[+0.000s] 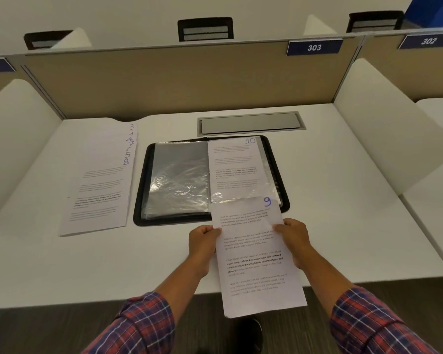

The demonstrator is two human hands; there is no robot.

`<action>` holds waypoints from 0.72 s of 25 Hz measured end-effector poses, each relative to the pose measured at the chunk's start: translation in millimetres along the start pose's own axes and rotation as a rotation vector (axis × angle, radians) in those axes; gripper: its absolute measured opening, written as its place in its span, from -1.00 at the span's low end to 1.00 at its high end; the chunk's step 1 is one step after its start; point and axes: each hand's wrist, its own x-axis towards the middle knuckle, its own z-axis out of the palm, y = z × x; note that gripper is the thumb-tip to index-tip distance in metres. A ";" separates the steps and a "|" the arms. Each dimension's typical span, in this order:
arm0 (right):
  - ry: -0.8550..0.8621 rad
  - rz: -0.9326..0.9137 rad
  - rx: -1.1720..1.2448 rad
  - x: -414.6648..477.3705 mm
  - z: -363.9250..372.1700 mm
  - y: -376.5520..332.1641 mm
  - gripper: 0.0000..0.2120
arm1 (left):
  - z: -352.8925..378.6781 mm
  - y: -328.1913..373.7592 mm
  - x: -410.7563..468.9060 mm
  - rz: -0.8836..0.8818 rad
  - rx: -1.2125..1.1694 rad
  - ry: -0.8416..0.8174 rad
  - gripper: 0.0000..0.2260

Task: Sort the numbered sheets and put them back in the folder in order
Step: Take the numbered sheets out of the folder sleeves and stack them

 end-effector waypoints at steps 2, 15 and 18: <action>0.006 -0.014 0.027 0.2 0.3 -7.6 -0.92 | -1.0 2.9 1.2 0.009 -0.037 0.005 -0.88; -0.097 -0.157 -0.086 20.2 55.5 -35.5 -0.85 | -36.0 52.4 31.9 0.114 -0.104 0.212 -0.90; -0.111 -0.169 -0.076 23.2 86.0 -44.7 -0.89 | -59.0 64.5 47.9 0.142 -0.068 0.273 -0.89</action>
